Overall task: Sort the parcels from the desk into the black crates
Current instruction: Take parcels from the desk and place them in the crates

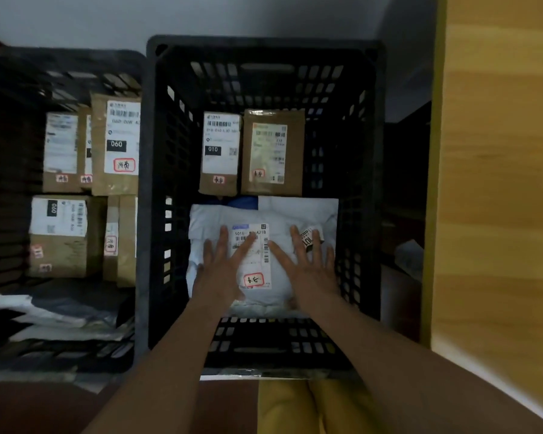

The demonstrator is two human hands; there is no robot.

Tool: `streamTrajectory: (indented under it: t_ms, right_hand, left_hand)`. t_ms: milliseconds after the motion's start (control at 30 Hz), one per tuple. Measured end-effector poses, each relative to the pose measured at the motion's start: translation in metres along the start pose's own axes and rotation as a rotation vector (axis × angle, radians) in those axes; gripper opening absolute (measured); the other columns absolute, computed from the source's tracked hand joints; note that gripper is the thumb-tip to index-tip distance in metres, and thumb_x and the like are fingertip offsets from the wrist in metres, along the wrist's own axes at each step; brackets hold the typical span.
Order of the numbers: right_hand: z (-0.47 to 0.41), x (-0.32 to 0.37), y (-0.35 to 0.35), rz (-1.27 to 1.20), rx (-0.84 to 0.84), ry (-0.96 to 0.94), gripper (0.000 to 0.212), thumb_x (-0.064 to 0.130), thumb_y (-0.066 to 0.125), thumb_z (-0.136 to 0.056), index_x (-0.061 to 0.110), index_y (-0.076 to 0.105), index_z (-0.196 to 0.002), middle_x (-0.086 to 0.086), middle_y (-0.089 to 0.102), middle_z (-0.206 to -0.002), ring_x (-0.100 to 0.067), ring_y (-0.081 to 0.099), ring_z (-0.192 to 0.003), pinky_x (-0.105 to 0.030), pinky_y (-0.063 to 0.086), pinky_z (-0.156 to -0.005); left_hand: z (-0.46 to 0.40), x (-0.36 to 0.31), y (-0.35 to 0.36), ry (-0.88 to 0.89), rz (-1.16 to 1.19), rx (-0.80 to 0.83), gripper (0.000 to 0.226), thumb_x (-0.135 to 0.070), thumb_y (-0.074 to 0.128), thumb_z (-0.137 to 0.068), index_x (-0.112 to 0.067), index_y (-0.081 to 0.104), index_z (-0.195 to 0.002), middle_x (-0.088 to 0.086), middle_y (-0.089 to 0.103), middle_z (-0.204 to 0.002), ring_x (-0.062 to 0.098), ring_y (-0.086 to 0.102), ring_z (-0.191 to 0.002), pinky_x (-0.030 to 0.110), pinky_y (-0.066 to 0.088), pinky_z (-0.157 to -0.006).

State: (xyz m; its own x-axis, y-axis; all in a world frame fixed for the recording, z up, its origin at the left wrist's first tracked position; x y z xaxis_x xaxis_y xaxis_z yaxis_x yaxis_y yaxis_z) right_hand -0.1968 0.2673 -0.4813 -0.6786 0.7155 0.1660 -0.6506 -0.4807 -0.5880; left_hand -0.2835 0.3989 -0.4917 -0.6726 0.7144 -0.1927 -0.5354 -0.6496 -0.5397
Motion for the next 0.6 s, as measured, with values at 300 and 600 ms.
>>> streamTrajectory:
  t_ms: [300,600]
  right_hand:
    - [-0.025,-0.001,0.026,-0.001,0.006,0.008,0.118,0.023,0.069,-0.088,0.046,-0.034,-0.142,-0.003,-0.049,-0.149,-0.044,-0.034,-0.14,-0.063,-0.006,-0.117]
    - [0.007,0.002,-0.015,-0.027,0.155,-0.011,0.121,0.019,0.075,-0.085,0.045,-0.025,-0.148,-0.008,-0.042,-0.154,-0.043,-0.025,-0.145,-0.058,-0.009,-0.119]
  left_hand:
    - [-0.023,0.008,0.02,0.035,0.031,-0.035,0.136,-0.01,0.085,-0.071,-0.065,-0.024,-0.131,-0.009,-0.038,-0.154,0.034,-0.021,-0.147,0.062,0.029,-0.111]
    - [0.02,-0.01,-0.015,0.024,-0.06,0.03,0.106,-0.02,0.068,-0.09,-0.049,-0.014,-0.149,0.005,-0.031,-0.159,0.044,-0.009,-0.148,0.06,0.023,-0.116]
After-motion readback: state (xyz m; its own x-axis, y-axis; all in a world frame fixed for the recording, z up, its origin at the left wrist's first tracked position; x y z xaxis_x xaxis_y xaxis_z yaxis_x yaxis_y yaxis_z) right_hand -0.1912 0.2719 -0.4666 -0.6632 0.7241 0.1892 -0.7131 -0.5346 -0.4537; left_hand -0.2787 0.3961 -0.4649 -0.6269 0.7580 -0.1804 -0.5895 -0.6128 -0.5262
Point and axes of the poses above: each hand's wrist, its own z-axis away from the middle knuckle, its own y-axis out of the palm, x = y × z, the point moved 10 cm from there along -z, towards the middle knuckle
